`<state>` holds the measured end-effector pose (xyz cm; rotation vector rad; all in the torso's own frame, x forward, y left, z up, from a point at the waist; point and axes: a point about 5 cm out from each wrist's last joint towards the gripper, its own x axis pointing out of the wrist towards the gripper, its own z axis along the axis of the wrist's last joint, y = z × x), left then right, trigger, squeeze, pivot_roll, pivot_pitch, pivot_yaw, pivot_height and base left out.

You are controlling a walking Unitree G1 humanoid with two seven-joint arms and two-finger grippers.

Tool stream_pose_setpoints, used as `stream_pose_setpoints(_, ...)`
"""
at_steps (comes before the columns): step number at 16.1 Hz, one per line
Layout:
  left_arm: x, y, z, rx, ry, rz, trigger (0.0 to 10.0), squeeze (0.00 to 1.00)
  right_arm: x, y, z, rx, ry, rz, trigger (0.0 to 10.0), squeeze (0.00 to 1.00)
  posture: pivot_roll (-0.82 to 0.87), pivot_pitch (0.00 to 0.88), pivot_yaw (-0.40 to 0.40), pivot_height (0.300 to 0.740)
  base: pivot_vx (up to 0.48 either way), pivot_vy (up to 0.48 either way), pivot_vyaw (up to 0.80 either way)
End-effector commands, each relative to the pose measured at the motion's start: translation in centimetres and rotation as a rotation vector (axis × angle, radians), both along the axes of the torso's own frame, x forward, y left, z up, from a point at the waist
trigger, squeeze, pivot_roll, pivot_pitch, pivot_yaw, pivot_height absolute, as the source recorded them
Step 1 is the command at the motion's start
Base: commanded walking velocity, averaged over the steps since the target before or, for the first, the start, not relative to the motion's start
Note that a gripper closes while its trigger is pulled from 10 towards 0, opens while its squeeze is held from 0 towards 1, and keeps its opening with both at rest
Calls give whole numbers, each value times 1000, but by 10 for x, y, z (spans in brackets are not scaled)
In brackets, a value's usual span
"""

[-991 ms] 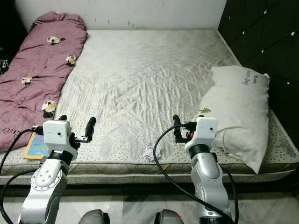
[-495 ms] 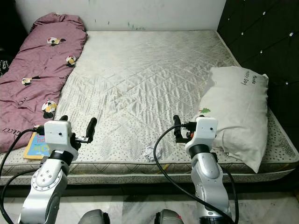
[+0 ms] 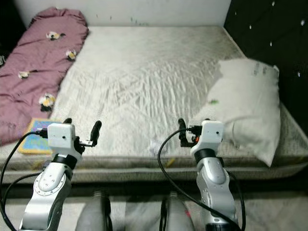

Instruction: Clean up the room

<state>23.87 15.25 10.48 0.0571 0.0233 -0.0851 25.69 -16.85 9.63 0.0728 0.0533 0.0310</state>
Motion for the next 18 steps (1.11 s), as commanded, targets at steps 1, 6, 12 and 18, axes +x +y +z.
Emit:
stream_pose_setpoints(1, 0, 1, -2, 12, 14, 0, 10000, 0, 0, -2, 1, 0, 5, -8, 10000, 0, 11, 36, 6, 587, 0, 0, 0)
stream_pose_setpoints(6, 0, 2, -3, 1, 24, 0, 10000, 0, 0, 0, 1, 1, 2, 7, 10000, 0, 12, 44, 2, 587, 0, 0, 0)
stream_pose_setpoints(12, -2, 1, -3, -23, 21, -22, 10000, 0, 1, 2, 2, -20, 1, 39, 10000, 0, 10, 50, -6, 587, 49, 0, 0)
stream_pose_setpoints(18, -2, 1, -3, -28, 22, -30, 10000, 0, 0, 3, 1, -24, 6, 50, 10000, 0, 9, 44, -7, 587, 321, 0, 0)
